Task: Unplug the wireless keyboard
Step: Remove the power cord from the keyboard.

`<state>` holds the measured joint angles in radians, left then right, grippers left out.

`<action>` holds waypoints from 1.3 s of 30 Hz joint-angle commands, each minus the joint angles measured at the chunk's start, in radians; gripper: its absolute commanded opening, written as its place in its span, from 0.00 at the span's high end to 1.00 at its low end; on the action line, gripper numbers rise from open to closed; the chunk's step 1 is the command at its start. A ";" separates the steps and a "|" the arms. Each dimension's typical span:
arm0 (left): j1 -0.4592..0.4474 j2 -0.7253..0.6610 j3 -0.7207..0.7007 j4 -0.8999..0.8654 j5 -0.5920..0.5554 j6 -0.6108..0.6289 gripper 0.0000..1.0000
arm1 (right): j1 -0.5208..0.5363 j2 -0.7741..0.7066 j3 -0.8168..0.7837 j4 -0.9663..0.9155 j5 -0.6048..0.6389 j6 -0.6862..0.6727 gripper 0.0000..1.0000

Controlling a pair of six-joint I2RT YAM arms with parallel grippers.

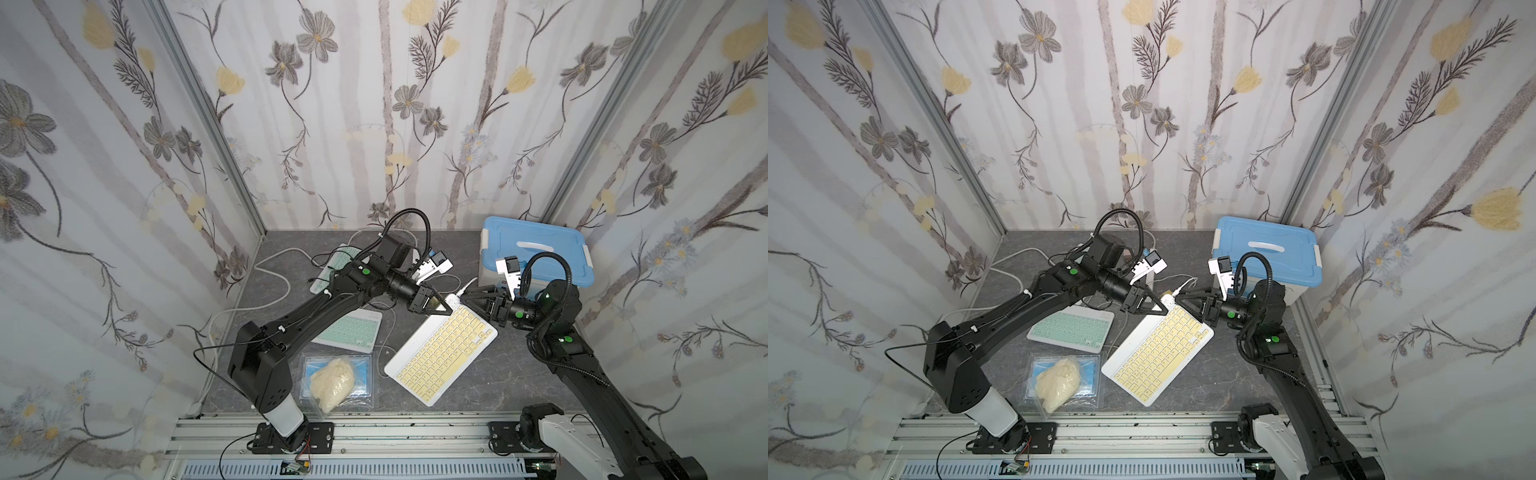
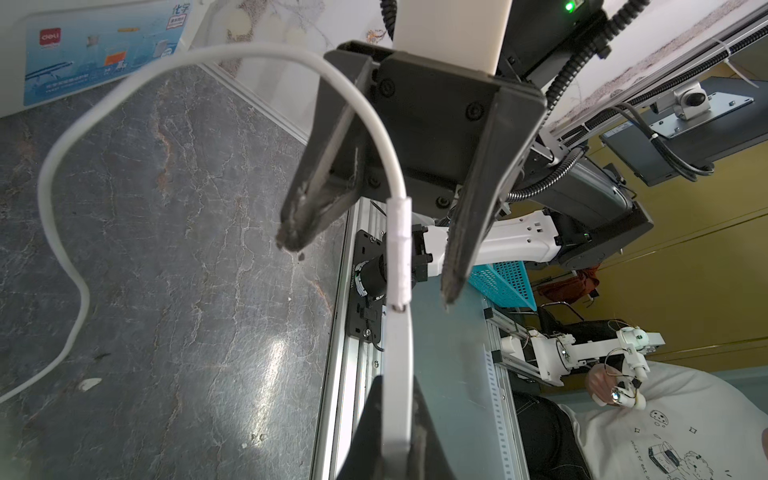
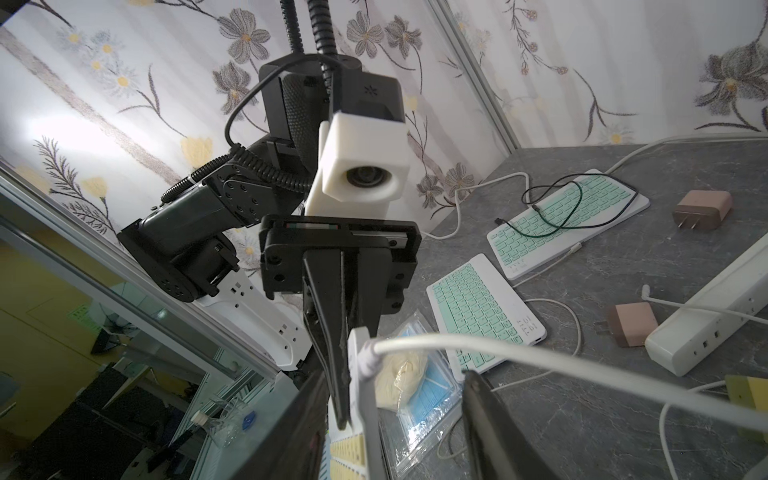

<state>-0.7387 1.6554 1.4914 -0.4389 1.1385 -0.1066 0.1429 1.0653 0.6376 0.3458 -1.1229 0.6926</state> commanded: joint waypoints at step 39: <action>-0.010 0.034 0.044 -0.042 0.056 0.073 1.00 | 0.020 0.031 -0.014 0.236 0.028 0.161 1.00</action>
<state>-0.7471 1.6878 1.5269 -0.4812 1.1561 -0.0525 0.1616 1.1019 0.6121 0.5369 -1.1519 0.8654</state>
